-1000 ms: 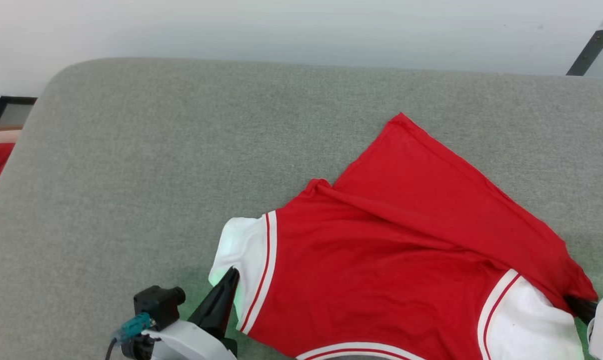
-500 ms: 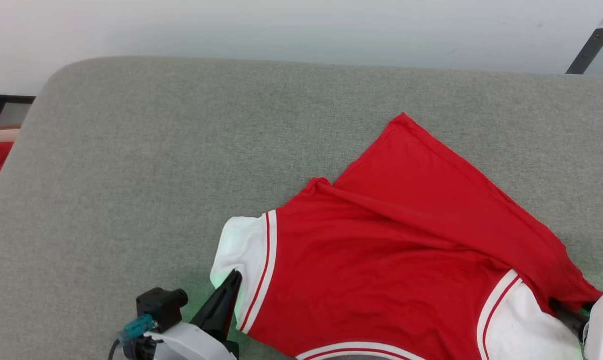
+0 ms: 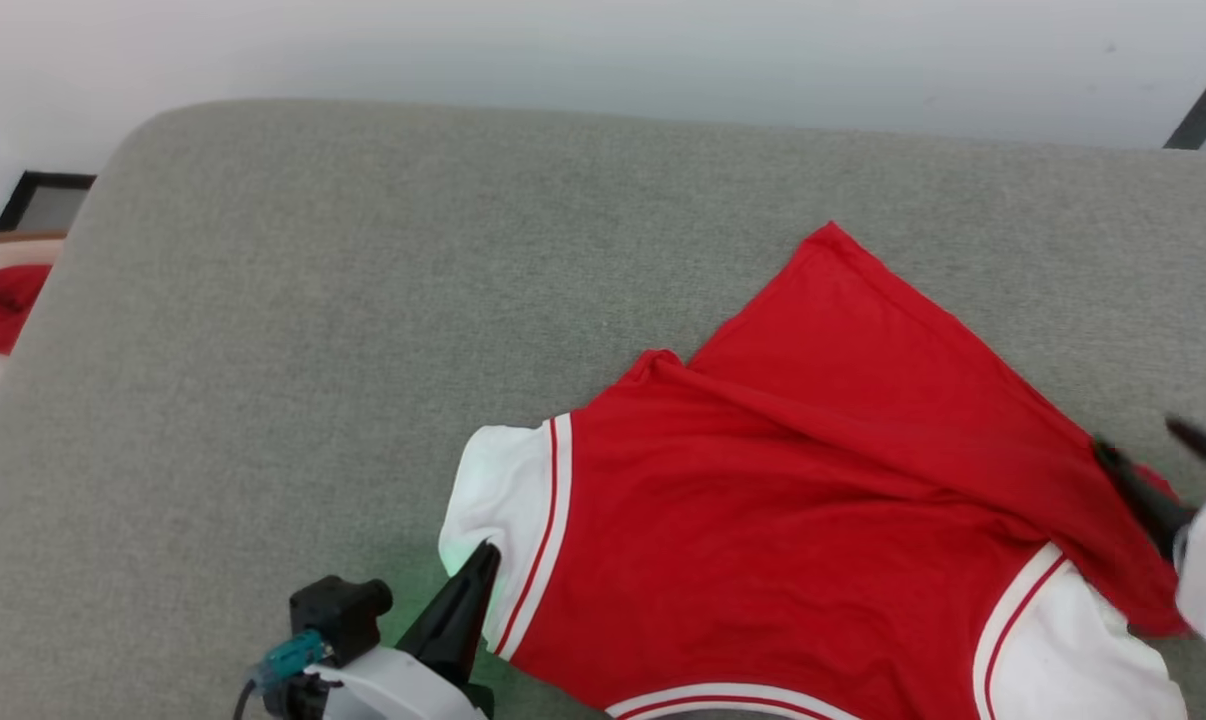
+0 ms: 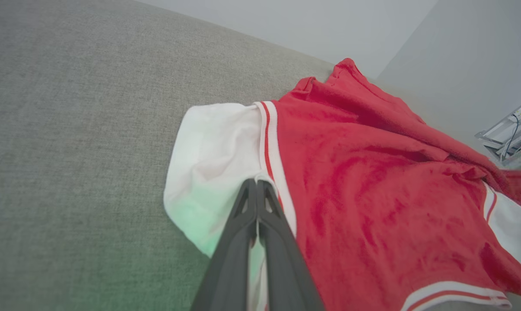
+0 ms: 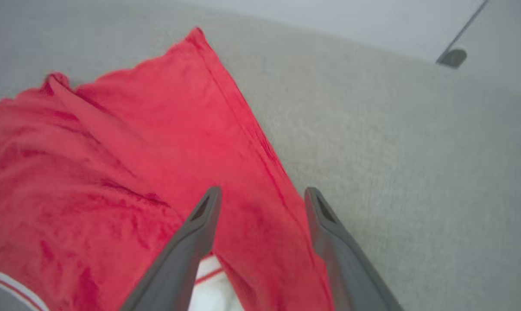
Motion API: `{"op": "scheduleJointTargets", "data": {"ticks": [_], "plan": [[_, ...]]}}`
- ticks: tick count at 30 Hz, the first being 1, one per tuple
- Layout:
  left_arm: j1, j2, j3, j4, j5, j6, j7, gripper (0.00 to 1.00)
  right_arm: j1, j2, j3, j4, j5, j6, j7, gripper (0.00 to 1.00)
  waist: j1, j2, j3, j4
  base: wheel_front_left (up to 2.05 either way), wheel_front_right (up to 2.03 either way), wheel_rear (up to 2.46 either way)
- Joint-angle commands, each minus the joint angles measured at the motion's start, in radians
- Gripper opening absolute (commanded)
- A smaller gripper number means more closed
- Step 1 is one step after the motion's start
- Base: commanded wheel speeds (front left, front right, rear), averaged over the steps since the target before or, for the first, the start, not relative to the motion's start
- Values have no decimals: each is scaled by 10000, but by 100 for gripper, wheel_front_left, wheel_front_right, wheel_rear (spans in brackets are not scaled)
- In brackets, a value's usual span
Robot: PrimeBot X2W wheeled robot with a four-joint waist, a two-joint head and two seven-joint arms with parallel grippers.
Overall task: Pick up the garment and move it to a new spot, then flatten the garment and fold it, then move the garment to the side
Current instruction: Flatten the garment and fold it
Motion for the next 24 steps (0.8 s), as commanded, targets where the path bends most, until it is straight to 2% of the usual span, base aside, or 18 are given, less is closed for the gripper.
{"op": "scheduleJointTargets", "data": {"ticks": [1,6,12,19,24], "plan": [[-121,-34,-29,-2,32,7,-35,0,-263,-101,191,-60,-125,-7,-193,100,0,-1,87,85,0,0,0],[-379,-197,-224,111,108,-97,-52,0,-1797,-618,1489,242,-361,-7,-1261,100,0,-1,302,419,0,0,0],[-760,-459,-530,368,143,-199,-71,0,-3956,-986,3155,1851,-282,-8,-2547,100,0,-1,574,976,0,0,0],[-1227,-845,-921,686,135,-287,-113,0,-6276,-1204,5099,4307,437,-8,-2471,100,0,-1,977,1685,0,0,0],[-1554,-1134,-1194,927,72,-350,-141,0,-7486,-1190,6197,5959,1175,-8,-1984,100,0,-1,1297,2166,0,0,0]]}}
